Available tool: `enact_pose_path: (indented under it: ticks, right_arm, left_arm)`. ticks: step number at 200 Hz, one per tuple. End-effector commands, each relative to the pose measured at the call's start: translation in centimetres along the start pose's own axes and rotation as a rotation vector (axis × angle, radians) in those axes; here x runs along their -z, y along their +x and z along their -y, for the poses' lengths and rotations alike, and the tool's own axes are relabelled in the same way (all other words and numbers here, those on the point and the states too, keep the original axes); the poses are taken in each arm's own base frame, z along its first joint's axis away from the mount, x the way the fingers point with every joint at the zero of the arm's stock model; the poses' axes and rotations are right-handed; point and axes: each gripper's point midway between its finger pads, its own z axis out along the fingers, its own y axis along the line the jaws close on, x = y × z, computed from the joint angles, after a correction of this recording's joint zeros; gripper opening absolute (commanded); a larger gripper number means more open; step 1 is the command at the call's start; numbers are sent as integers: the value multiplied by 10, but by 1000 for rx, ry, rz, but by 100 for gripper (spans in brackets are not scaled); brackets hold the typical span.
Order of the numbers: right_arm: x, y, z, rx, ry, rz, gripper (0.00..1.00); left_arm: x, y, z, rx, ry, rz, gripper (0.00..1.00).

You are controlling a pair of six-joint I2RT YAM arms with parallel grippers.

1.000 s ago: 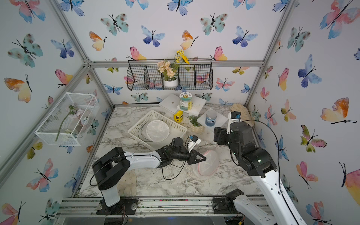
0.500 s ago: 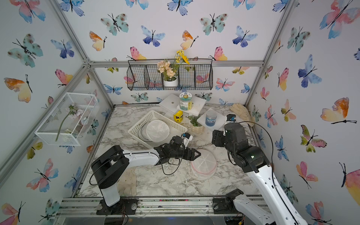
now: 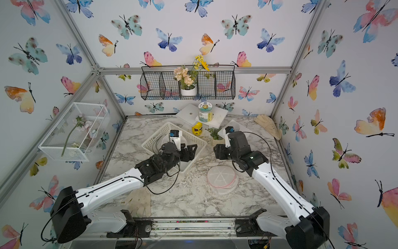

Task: Turn the laundry bag inside out
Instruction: Pick up the laundry bag and place it in the bin.

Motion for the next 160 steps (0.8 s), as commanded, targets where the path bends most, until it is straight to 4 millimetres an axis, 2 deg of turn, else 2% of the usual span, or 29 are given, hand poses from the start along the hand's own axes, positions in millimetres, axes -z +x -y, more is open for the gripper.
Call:
enact_pose_path:
  ticks: [1, 33, 66, 110, 160]
  right_arm:
    - [-32, 5, -34, -77, -94, -2, 65]
    - [-83, 14, -49, -164, -84, -26, 67]
    - [-125, 29, -41, -264, 14, -82, 66]
    - [-157, 45, -38, -290, 82, -144, 57]
    - [-177, 53, -39, -300, 95, -179, 37]
  left_arm:
    - [12, -8, -68, 53, -212, 23, 77]
    - [24, -18, -101, 39, -319, 35, 77]
    - [33, -21, -121, 39, -407, 47, 78]
    - [40, -29, -147, 71, -470, 61, 77]
    - [22, -21, -184, 39, -477, -35, 79]
